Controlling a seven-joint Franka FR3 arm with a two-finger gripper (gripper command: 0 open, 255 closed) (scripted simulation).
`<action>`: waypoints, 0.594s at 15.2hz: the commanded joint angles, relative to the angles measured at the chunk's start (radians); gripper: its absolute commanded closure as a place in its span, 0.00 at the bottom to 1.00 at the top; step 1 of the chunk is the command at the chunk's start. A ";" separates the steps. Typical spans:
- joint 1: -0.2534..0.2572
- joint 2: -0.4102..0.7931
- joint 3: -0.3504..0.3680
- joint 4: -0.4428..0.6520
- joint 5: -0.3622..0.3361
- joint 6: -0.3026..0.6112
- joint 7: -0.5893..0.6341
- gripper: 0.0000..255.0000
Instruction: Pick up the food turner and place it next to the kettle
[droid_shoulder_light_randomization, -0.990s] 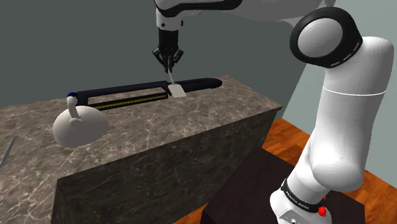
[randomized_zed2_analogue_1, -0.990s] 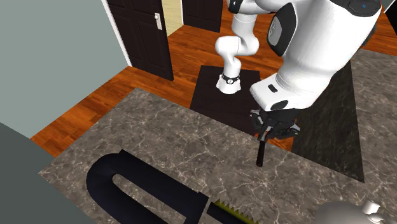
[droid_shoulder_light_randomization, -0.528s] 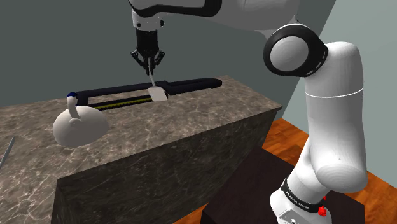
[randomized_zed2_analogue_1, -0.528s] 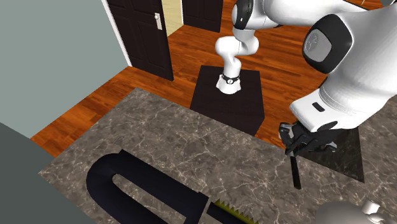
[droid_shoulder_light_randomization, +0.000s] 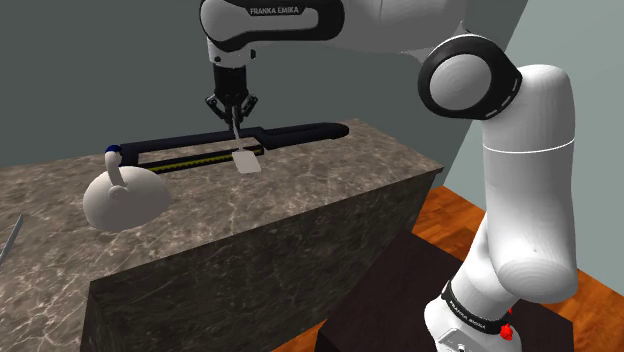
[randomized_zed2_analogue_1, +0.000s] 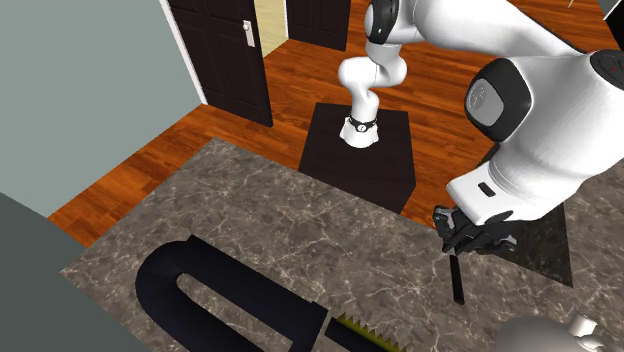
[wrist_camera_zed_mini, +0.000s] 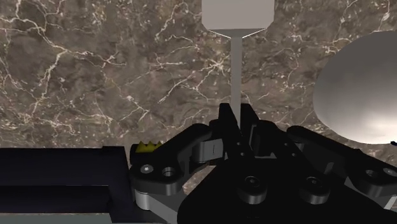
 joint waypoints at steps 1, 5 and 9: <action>-0.001 -0.003 0.000 -0.031 0.000 0.029 0.001 1.00; -0.001 -0.007 0.000 -0.092 -0.001 0.085 0.003 1.00; -0.002 -0.007 0.000 -0.145 -0.001 0.138 0.005 1.00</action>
